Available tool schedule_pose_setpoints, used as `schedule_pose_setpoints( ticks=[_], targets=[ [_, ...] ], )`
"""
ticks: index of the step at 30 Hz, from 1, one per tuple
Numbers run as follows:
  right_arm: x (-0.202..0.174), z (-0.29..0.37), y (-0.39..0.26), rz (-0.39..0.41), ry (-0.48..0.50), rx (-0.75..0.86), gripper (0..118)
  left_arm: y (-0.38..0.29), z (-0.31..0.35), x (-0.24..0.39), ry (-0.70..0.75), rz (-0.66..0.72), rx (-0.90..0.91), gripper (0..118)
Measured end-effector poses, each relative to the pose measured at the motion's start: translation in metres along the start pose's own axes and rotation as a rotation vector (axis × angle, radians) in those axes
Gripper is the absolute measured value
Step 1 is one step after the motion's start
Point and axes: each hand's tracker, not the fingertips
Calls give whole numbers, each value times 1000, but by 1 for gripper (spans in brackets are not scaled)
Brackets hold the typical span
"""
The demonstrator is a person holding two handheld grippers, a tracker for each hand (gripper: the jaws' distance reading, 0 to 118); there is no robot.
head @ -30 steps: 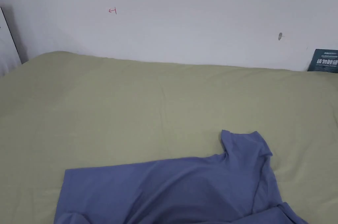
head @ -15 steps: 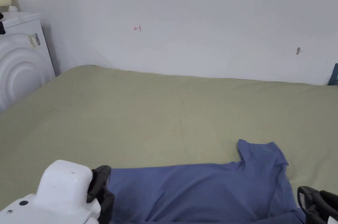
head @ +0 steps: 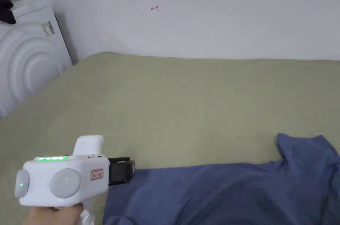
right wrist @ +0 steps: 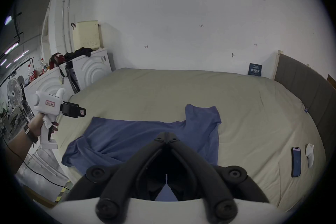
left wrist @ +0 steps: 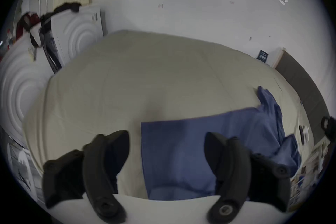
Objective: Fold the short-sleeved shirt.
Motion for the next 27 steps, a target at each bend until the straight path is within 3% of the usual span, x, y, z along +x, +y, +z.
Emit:
schedule_pose_setpoints(
  ticks=[3, 8, 9, 10, 11, 12, 13, 18, 23, 25, 27],
  targets=[
    [16, -19, 1, -22, -6, -24, 1, 10, -43, -4, 3, 32, -48, 92],
    [47, -46, 1, -68, -19, -52, 1, 2, -92, 5, 68, -32, -189, 89],
    [56, -54, 3, -76, -34, -67, 2, -2, -95, 9, 20, -57, -218, 80],
    [66, -63, 6, -77, -63, -81, 7, -6, -98, 14, 7, -91, -222, 59],
    [76, -73, 10, -69, -88, -96, 37, -9, -98, 20, 50, -134, -212, 11],
    [88, -87, 14, -74, -88, -109, 73, -9, -94, 23, 89, -166, -194, 3],
    [95, -100, 22, -82, -80, -145, 95, -10, -92, 24, 72, -143, -192, 3],
    [144, -194, 34, -123, -1, -498, 94, -12, -72, 26, -27, -53, -142, 3],
    [153, -251, 33, -90, -93, -627, 95, -20, -71, 28, -20, -78, -160, 3],
    [153, -263, 32, -159, 29, -632, 95, -19, -70, 27, -27, -67, -154, 3],
    [150, -279, 28, -200, 41, -640, 93, -22, -72, 29, -27, -74, -160, 3]
  ],
)
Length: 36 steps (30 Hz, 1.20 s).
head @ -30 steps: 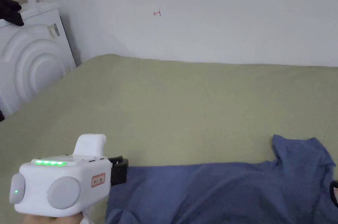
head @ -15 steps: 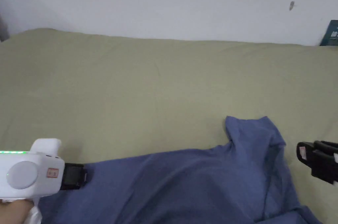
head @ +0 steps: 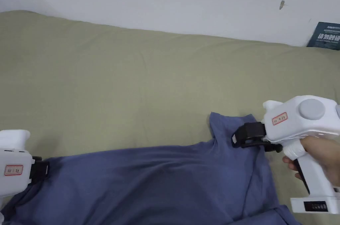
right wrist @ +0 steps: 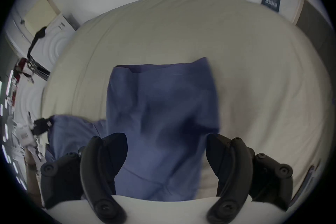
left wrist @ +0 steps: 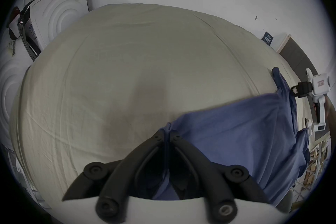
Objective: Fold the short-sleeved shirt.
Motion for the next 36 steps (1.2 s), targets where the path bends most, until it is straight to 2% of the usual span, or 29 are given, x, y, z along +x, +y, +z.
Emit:
schedule_pose_setpoints(
  ticks=[1, 3, 4, 5, 7, 9, 10, 11, 15, 19, 26, 32, 36],
  targets=[
    [-3, -8, 3, 8, -22, 7, 91, 3, 0, -1, 2, -7, 0, 3],
    [-10, -18, 5, 47, -106, 25, 76, 2, 0, -1, 5, -11, 2, 3],
    [-12, -23, 4, 66, -123, 14, 57, 1, 0, -1, 1, -10, 2, 3],
    [-14, -25, 0, 84, -130, -9, 1, 3, 0, -2, 0, -10, 4, 3],
    [-15, -23, 2, 135, -196, 5, 2, 3, 0, -5, -7, -10, 5, 3],
    [-16, -9, -1, 120, -178, 33, 2, 3, 2, -6, -13, -10, 11, 3],
    [-19, -2, -5, 105, -137, 64, 2, 2, 4, -6, -15, -11, 19, 3],
    [-21, 6, -9, 89, -147, 109, 2, 2, 5, -6, -20, -6, 25, 3],
    [-37, 36, -27, 218, -121, 237, 2, 2, 17, -8, -74, 12, 73, 3],
    [-50, 72, -39, 230, -56, 344, 2, 10, 42, -7, -103, -13, 163, 3],
    [-76, 129, -60, 280, -57, 421, 2, 24, 96, 8, -95, -139, 240, 3],
    [-77, 174, -131, 255, -28, 443, 2, -11, 143, -3, -112, -210, 245, 3],
    [-73, 198, -185, 190, -39, 419, 2, -47, 170, -19, -96, -210, 233, 3]
  ],
)
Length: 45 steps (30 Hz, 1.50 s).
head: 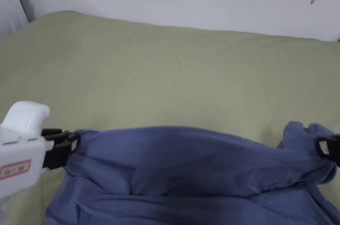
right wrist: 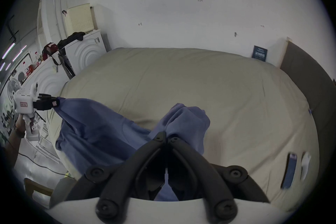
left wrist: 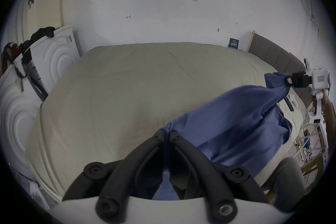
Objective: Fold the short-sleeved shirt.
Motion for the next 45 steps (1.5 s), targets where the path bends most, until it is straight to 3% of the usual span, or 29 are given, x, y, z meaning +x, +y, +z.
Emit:
schedule_pose_setpoints(
  ticks=[5, 10, 12, 13, 14, 15, 16, 17, 22, 25, 28, 29, 30, 31, 34, 36, 38, 39, 45],
  targets=[
    [-2, 39, -57, -155, -13, -51, 2, -53, 45, 5, -41, 45, -2, 3],
    [-4, 52, -110, -230, -19, -85, 2, -106, 52, 17, -2, -29, -108, 8],
    [-4, 48, -126, -266, -43, -136, 2, -124, 47, 21, -24, -70, -147, 22],
    [-4, 47, -133, -266, -50, -155, 4, -132, 46, 23, -16, -52, -151, 41],
    [-4, 46, -140, -262, -56, -171, 17, -138, 44, 23, -31, -26, -171, 74],
    [-4, 45, -145, -269, -68, -179, 44, -144, 43, 23, -34, -15, -168, 90],
    [-4, 43, -149, -274, -70, -176, 77, -150, 41, 22, -26, 20, -171, 94],
    [-3, 42, -152, -281, -75, -171, 91, -156, 38, 17, -15, 37, -172, 94],
    [0, 68, -147, -406, 64, 22, 89, -155, 57, -4, -22, 274, -19, 94],
    [-9, 99, -128, -387, 64, 184, 89, -132, 91, -5, 29, 314, 131, 94],
    [-26, 121, -104, -279, 31, 298, 82, -94, 116, 12, -35, 270, 246, 88],
    [-37, 124, -97, -229, 10, 308, 63, -81, 122, 32, -41, 248, 254, 66],
    [-52, 125, -92, -169, -29, 327, 36, -69, 123, 46, -46, 215, 262, 31],
    [-67, 125, -86, -113, -74, 335, 1, -59, 122, 60, -13, 178, 255, 0],
    [-110, 114, -76, 4, -143, 280, 0, -50, 106, 96, 59, 41, 227, 0],
    [-131, 99, -78, 16, -172, 241, 0, -48, 99, 125, 81, -49, 228, 0],
    [-144, 95, -87, 4, -136, 261, 0, -48, 92, 148, 67, -73, 204, 0],
    [-150, 91, -92, 5, -98, 262, 0, -51, 89, 156, 57, -76, 192, 0],
    [-167, 85, -106, 18, -112, 240, 0, -69, 93, 179, 71, 9, 190, 0]
  ],
)
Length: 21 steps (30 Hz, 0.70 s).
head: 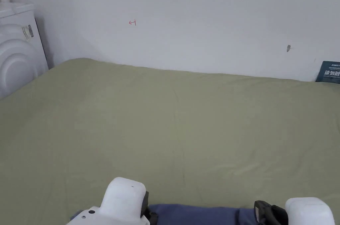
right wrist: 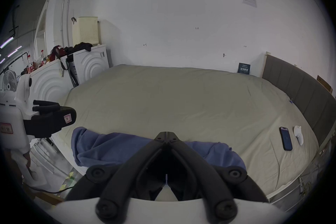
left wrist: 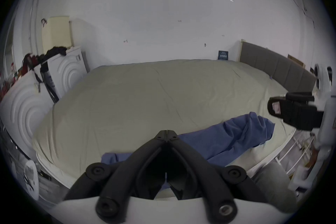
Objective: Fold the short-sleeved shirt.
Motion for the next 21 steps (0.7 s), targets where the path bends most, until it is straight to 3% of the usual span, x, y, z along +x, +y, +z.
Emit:
schedule_pose_setpoints(
  ticks=[6, 8, 10, 12, 13, 17, 21],
  targets=[
    [4, 4, 9, 4, 5, 15, 0, 4, 11, -15, 14, 71, 15, 0],
    [8, 6, 13, 9, 15, 26, 1, 12, 11, -39, -41, 160, 29, 0],
    [13, 7, 17, 7, 29, 35, 1, 13, 10, -69, -97, 259, 18, 15],
    [17, 5, 18, 4, 40, 32, 1, 12, 3, -105, -178, 312, -15, 71],
    [20, 4, 18, -3, 49, 27, 1, 8, -1, -122, -189, 332, -55, 87],
    [30, -4, 14, -50, 85, -21, 1, -19, -22, -165, -117, 311, -204, 89],
    [38, -9, 10, -89, 104, -56, 1, -53, -45, -187, -224, 407, -302, 89]
  ],
)
